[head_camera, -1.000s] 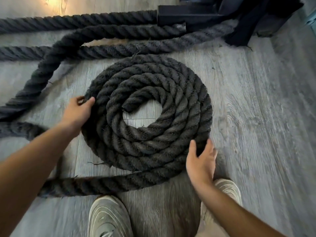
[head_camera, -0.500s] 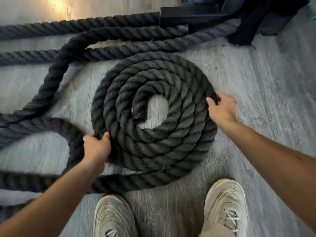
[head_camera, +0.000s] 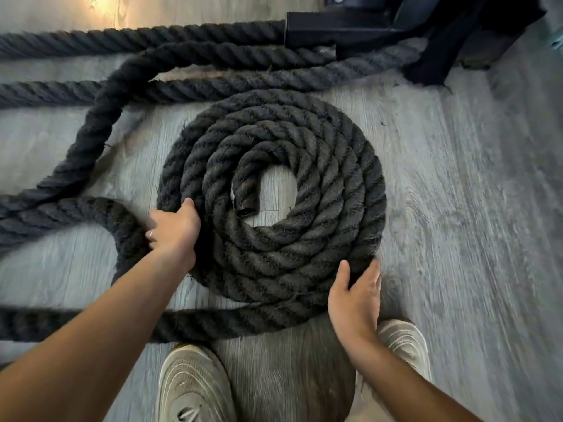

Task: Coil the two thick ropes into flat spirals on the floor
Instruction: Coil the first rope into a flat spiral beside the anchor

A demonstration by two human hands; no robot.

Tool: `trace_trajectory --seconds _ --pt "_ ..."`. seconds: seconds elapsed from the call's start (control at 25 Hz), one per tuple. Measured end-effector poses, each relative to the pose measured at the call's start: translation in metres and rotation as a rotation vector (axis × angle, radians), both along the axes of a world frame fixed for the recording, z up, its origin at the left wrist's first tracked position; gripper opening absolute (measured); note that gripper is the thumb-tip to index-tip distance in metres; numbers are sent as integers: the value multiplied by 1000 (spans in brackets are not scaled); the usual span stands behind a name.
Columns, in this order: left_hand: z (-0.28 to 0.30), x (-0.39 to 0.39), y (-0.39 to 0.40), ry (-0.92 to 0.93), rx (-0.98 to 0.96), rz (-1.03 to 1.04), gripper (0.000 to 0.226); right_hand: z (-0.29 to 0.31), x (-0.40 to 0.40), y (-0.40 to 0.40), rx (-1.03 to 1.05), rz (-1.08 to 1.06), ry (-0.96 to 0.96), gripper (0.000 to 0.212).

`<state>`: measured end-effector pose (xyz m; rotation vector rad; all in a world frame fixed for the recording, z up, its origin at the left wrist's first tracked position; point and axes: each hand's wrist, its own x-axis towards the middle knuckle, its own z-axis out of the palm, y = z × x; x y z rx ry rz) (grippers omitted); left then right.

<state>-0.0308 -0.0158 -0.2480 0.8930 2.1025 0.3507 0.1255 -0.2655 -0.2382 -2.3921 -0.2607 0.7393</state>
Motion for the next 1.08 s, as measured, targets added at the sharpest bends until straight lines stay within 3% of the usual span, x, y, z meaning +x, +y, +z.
trace_trajectory --seconds 0.12,0.24,0.32,0.56,0.68,0.88,1.0,1.08 --pt "6 -6 32 77 248 -258 78 -5 11 4 0 55 -13 70" --pt "9 -23 60 -9 255 -410 55 -1 16 6 -6 66 -9 71" --pt "7 -23 54 -3 265 -405 48 5 31 13 -6 75 -16 69" --pt "15 -25 -60 -90 271 -261 57 6 144 67 -44 166 -180 62" --pt "13 -18 -78 -221 176 -244 82 5 168 90 8 144 -209 59" --pt "20 29 -28 -102 -57 -14 91 -1 80 46 -25 -101 -128 66" --pt "26 27 8 -19 157 -147 90 1 27 13 -24 -101 -40 70" --pt "24 14 35 -30 219 -197 78 -4 24 7 -36 -62 -7 69"
